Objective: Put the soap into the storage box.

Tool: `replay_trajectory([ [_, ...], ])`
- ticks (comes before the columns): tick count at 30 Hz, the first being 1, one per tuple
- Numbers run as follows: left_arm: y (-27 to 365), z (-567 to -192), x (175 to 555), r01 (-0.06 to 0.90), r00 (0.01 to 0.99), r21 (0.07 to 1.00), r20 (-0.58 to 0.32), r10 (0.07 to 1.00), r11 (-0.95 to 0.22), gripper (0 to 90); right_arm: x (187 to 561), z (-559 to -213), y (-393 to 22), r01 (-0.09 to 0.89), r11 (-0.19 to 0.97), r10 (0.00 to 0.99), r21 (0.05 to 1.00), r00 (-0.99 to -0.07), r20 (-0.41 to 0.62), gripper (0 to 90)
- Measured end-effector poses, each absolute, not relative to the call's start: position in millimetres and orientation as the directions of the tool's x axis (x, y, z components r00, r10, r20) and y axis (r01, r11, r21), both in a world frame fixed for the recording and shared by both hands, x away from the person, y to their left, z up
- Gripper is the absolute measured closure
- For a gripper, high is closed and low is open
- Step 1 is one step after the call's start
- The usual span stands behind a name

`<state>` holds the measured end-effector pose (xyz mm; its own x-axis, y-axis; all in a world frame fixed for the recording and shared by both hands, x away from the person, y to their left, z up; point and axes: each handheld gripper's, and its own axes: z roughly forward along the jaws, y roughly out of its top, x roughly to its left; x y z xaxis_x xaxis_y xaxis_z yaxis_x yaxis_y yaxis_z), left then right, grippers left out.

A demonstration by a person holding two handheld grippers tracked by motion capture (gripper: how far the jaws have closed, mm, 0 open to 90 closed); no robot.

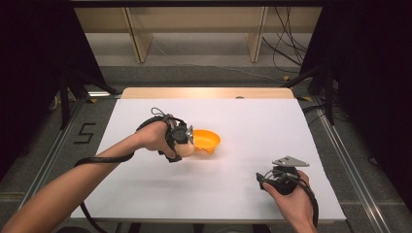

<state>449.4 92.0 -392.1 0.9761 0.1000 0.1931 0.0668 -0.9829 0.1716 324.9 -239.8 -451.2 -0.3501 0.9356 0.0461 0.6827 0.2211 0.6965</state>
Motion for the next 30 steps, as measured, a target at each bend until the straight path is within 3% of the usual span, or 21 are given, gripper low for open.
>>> replay_trajectory([
  [30,78,-390,459,0.046,0.976,0.178,0.203,0.082,-0.983,32.4,325,-451,-241,0.687,0.223,0.935,0.692,-0.351,0.047,33.8],
])
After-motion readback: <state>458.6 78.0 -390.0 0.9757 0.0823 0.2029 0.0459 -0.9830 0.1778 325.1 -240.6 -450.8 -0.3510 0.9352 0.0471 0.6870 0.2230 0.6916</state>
